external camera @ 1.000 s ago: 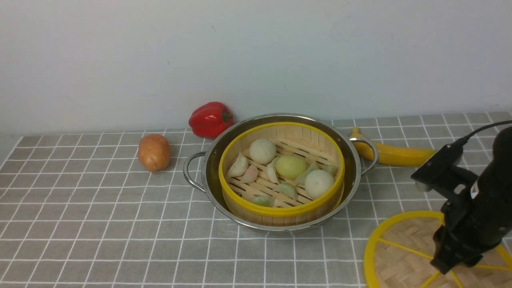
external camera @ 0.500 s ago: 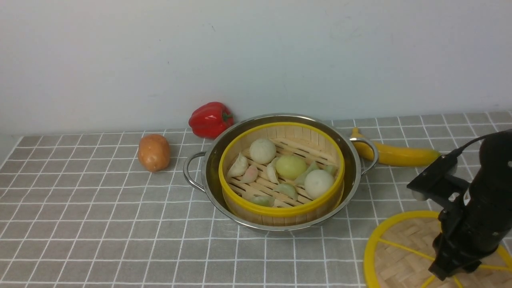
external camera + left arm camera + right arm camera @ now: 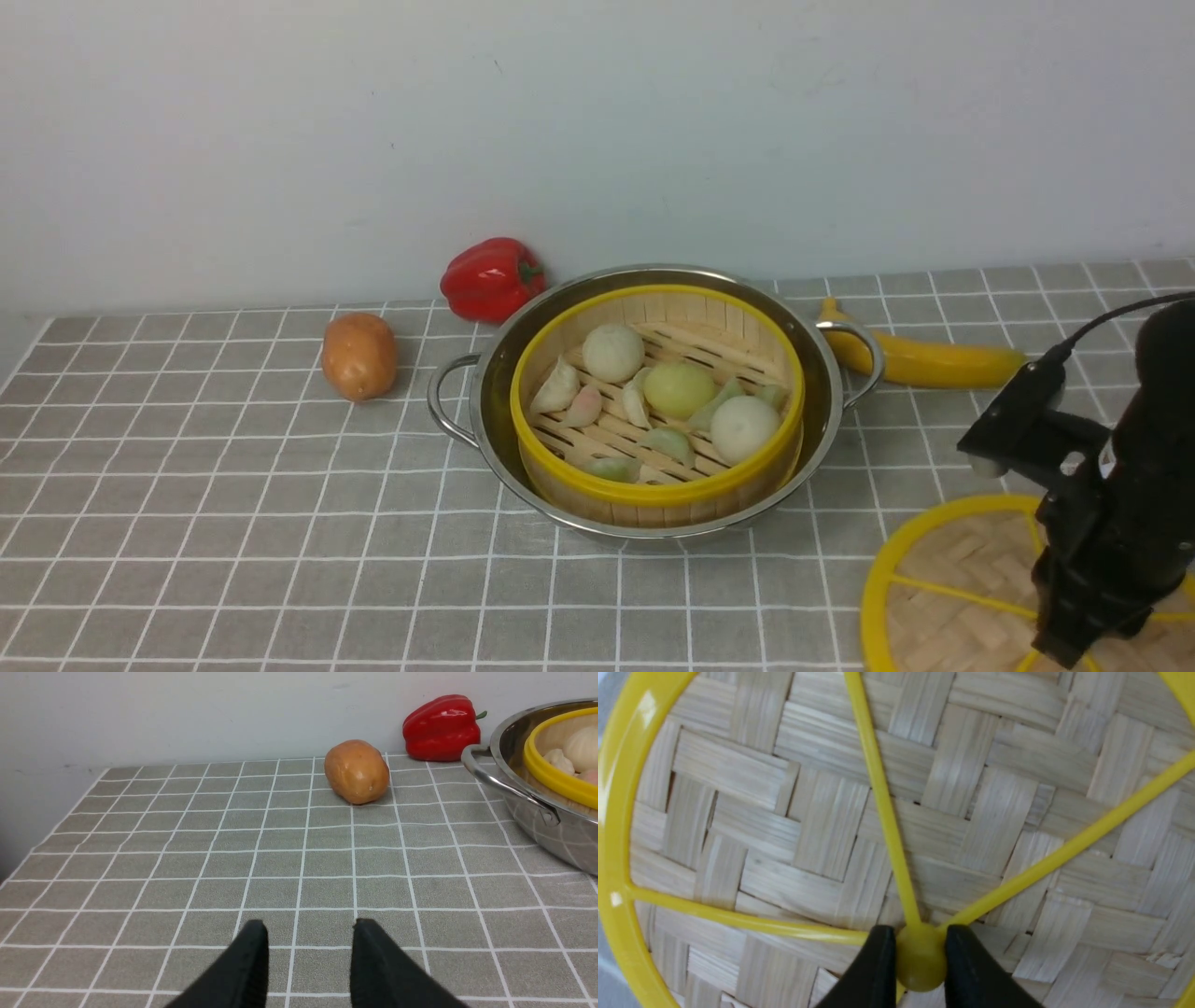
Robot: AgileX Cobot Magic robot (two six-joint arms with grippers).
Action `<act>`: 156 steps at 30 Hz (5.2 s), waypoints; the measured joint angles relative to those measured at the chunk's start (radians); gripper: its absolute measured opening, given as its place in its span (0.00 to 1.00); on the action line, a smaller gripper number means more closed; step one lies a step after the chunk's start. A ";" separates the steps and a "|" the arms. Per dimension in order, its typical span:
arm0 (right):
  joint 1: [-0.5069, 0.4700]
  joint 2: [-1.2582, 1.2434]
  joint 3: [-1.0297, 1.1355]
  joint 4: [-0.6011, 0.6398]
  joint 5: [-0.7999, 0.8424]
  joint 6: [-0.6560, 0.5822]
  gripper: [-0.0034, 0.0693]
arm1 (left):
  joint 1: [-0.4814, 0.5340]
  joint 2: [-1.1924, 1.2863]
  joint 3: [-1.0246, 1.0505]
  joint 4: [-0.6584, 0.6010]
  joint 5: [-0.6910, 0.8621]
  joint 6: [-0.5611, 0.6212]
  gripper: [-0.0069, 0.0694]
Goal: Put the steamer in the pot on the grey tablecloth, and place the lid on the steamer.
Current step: 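Move the gripper down to the bamboo steamer lid and grasp its center knob, then place the bamboo steamer lid onto the steamer basket in the pot with the right gripper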
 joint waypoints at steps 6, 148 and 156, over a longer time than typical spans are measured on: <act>0.000 -0.057 -0.011 0.018 0.094 -0.092 0.25 | 0.000 0.000 0.000 0.000 0.000 0.000 0.41; 0.275 0.532 -1.126 0.089 0.238 -0.152 0.25 | 0.000 0.000 0.000 0.000 0.000 0.000 0.41; 0.275 0.536 -1.126 0.089 0.233 -0.177 0.25 | 0.000 0.000 0.000 0.000 0.000 0.000 0.41</act>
